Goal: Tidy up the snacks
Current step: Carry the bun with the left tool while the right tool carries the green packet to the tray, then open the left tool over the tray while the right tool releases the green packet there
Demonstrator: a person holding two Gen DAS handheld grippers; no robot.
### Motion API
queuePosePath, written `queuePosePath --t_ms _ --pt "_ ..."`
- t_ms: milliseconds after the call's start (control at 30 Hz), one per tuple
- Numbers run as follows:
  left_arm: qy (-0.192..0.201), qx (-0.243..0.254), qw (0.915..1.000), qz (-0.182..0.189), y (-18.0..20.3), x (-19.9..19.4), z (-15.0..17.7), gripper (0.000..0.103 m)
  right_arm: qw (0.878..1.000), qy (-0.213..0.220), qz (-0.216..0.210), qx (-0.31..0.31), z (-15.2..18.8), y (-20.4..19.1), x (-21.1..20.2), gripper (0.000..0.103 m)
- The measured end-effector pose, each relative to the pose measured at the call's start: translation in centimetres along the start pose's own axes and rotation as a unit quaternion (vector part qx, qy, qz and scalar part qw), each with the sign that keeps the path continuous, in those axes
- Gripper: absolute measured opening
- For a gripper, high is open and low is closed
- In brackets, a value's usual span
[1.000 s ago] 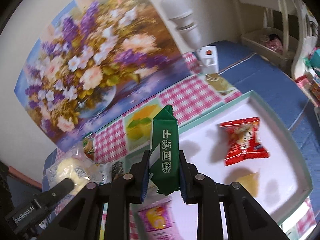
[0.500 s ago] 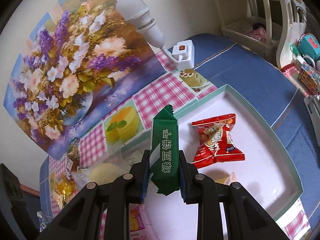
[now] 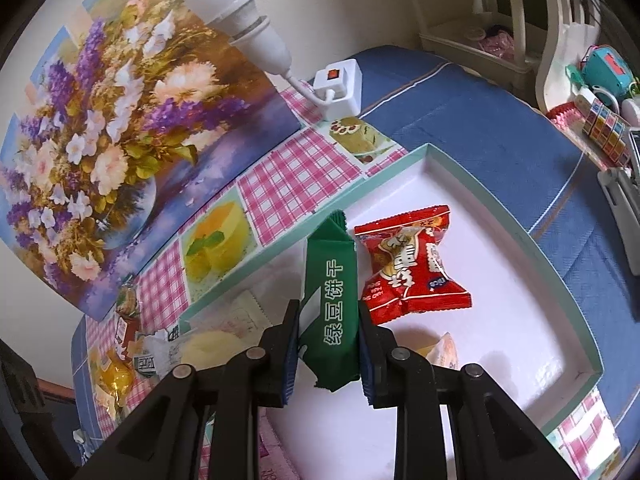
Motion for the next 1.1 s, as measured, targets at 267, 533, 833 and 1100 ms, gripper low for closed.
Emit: queuePosePath --t_ms 267,533,833,1100 --pt "0.0 -0.003 1.0 -0.001 -0.3 -0.6 -0.3 0.052 1.0 0.01 -0.001 -0.002 -0.4 -0.2 -0.6 0.029" --pt "0.015 -0.016 0.9997 -0.005 -1.4 -2.3 -1.1 0.055 1.0 0.01 0.0 -0.003 -0.5 -0.3 -0.6 0.029" --pt "0.048 -0.077 0.9934 -0.069 -5.8 -3.9 -1.9 0.069 0.999 -0.001 0.011 -0.038 0.0 -1.9 -0.1 0.028" --pt "0.057 -0.112 0.9863 -0.106 -9.1 -4.3 -2.2 0.087 0.996 -0.011 0.014 -0.082 1.0 -4.5 0.5 0.037"
Point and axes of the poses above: each gripper's, at about its wrist camera, not at the fingertips, and x roughly the way its jaws point, y to its right, z to its underside, the point moved 6 cm from there along x, roughly the way its jaws point, and after that the axes turned 3 degrees about -z, right-handed, at the moved point
